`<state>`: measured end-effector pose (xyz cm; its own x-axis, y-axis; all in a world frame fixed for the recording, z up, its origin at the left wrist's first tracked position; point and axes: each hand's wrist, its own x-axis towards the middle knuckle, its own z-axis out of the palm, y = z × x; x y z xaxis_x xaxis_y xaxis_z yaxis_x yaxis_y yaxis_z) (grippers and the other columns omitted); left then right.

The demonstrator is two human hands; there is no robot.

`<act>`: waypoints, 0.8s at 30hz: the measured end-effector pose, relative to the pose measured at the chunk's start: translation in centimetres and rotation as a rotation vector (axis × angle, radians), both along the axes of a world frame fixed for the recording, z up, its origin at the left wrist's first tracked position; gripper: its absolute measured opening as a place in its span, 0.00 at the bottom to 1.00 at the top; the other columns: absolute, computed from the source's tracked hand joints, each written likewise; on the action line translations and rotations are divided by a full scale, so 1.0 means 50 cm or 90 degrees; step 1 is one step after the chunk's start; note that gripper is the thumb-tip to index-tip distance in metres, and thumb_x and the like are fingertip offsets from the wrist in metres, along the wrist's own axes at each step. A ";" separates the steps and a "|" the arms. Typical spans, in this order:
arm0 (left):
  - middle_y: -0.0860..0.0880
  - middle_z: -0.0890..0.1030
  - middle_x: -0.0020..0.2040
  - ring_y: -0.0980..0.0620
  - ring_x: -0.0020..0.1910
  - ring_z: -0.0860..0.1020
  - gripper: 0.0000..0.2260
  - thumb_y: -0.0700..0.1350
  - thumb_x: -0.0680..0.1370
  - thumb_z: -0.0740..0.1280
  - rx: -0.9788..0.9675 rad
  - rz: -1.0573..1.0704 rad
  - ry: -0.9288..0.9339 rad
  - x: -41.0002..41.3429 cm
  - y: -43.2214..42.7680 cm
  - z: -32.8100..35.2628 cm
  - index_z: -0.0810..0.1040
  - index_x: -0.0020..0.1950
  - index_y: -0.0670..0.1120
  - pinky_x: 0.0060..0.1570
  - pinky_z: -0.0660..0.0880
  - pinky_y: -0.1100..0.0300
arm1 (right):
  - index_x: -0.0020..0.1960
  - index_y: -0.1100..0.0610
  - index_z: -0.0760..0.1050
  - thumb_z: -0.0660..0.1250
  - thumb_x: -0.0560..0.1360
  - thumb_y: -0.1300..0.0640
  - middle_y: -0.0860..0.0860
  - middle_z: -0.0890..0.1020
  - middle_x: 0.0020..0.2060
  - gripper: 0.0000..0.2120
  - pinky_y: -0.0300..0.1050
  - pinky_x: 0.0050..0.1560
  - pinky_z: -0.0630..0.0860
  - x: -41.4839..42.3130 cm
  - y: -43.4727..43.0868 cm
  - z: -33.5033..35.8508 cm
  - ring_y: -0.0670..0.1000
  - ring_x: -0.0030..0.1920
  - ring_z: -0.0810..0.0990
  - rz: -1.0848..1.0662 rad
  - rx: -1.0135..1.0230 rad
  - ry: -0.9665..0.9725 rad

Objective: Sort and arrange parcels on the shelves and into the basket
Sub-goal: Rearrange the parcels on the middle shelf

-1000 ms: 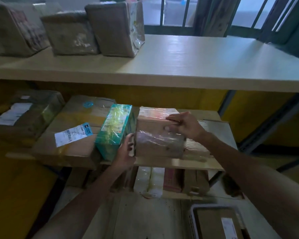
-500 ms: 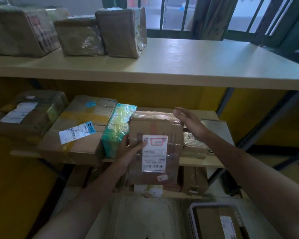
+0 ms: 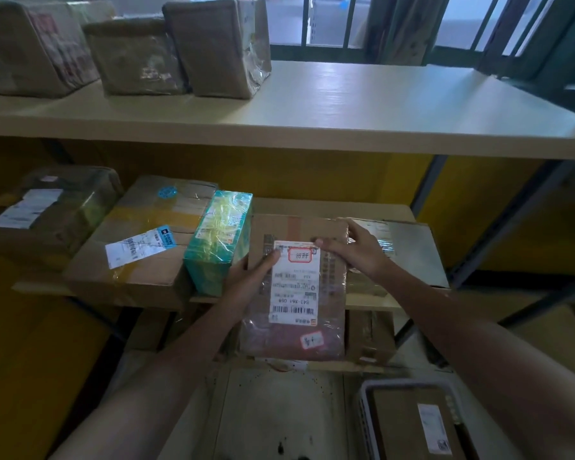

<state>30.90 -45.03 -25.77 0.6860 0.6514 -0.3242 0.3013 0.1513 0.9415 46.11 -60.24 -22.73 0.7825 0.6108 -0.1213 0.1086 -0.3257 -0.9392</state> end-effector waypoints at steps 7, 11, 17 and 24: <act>0.47 0.76 0.63 0.44 0.60 0.76 0.35 0.61 0.65 0.72 0.064 -0.132 0.001 -0.006 0.029 0.025 0.67 0.69 0.52 0.57 0.75 0.45 | 0.62 0.55 0.74 0.76 0.65 0.48 0.53 0.80 0.56 0.28 0.50 0.46 0.81 0.010 -0.023 0.029 0.53 0.52 0.82 -0.058 0.009 0.038; 0.58 0.70 0.64 0.56 0.57 0.75 0.41 0.59 0.63 0.74 0.065 -0.278 -0.037 -0.026 0.028 0.025 0.60 0.72 0.55 0.53 0.76 0.56 | 0.61 0.57 0.74 0.75 0.67 0.50 0.53 0.82 0.54 0.26 0.44 0.40 0.80 -0.007 -0.077 0.060 0.50 0.48 0.84 -0.092 0.048 0.082; 0.48 0.78 0.62 0.48 0.57 0.79 0.41 0.61 0.59 0.74 -0.003 -0.406 -0.053 -0.052 -0.019 0.017 0.64 0.70 0.56 0.58 0.74 0.46 | 0.58 0.53 0.76 0.76 0.65 0.46 0.52 0.83 0.51 0.25 0.45 0.41 0.80 -0.093 -0.169 0.070 0.50 0.46 0.84 -0.159 0.033 0.058; 0.47 0.83 0.53 0.48 0.46 0.83 0.29 0.53 0.65 0.74 -0.052 -0.452 -0.028 -0.037 -0.125 -0.029 0.72 0.64 0.53 0.45 0.79 0.52 | 0.67 0.51 0.65 0.77 0.54 0.41 0.50 0.78 0.55 0.46 0.46 0.49 0.81 -0.193 -0.310 0.014 0.50 0.51 0.83 -0.290 0.073 0.108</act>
<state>29.05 -51.26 -27.20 0.9491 0.0174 -0.3146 0.3146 0.0032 0.9492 36.46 -75.74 -22.05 0.9480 0.2276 -0.2226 -0.1787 -0.1982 -0.9637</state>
